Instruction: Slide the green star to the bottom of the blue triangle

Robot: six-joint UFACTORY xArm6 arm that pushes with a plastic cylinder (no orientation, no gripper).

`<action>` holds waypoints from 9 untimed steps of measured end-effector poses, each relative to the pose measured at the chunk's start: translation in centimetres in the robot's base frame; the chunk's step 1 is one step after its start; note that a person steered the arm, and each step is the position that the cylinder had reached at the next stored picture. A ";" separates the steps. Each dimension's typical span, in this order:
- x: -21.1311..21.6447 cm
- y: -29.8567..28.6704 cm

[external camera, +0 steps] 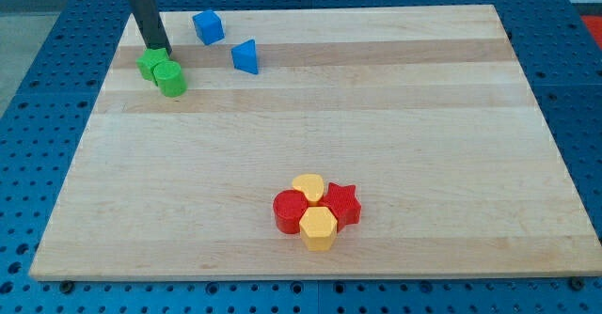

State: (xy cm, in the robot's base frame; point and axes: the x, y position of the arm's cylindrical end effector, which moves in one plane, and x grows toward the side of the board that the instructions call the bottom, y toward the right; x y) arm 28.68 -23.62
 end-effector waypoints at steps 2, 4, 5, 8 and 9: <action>0.7 -4.5; 1.7 -2.2; 2.5 -1.9; 6.1 3.5; 6.2 7.6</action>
State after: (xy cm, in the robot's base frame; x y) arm 34.89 -16.02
